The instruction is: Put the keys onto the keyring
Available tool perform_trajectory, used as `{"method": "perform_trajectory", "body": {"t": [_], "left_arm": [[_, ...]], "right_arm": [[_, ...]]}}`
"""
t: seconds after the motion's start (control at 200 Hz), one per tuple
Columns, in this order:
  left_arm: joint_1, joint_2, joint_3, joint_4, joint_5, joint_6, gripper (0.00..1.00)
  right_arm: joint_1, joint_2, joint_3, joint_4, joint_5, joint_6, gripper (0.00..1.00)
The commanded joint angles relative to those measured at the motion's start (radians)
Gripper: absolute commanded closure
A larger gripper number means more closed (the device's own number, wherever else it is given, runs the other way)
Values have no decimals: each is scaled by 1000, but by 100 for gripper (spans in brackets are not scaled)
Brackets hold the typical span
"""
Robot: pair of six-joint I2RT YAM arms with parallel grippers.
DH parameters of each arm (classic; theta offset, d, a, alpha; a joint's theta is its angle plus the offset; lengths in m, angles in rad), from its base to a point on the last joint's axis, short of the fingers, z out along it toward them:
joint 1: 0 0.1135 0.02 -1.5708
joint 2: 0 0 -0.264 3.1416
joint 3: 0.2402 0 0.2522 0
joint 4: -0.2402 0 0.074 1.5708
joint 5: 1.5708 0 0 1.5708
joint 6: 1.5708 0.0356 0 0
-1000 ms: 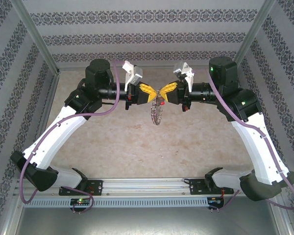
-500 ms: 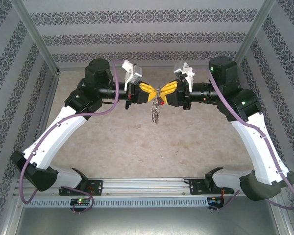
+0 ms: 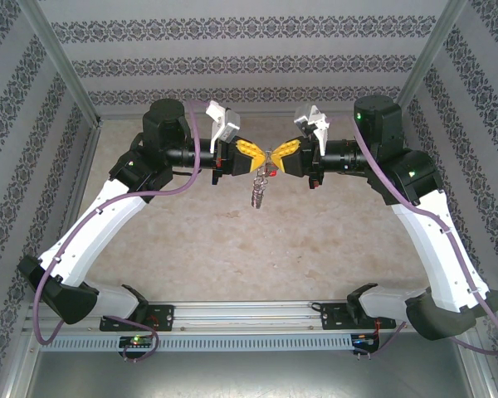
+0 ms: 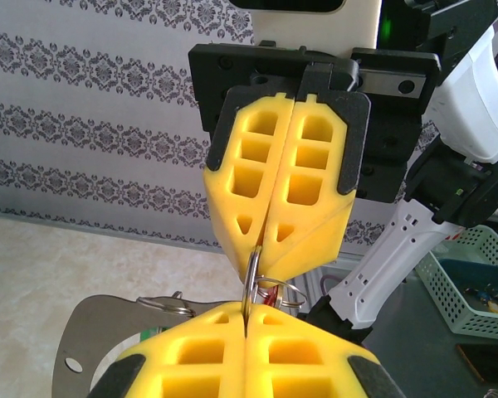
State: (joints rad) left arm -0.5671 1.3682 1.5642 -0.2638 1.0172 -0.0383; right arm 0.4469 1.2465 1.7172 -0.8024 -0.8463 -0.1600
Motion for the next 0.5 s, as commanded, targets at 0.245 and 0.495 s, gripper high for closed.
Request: {"method": "perform_trajectory", "body": {"t": [0.245, 0.495], "left_arm": [[7, -12, 13, -31, -30, 72, 87], [6, 3, 83, -236, -145, 207, 77]], "right_arm": [[-4, 8, 25, -12, 50, -30, 100], [40, 59, 96, -158, 167, -121, 100]]}}
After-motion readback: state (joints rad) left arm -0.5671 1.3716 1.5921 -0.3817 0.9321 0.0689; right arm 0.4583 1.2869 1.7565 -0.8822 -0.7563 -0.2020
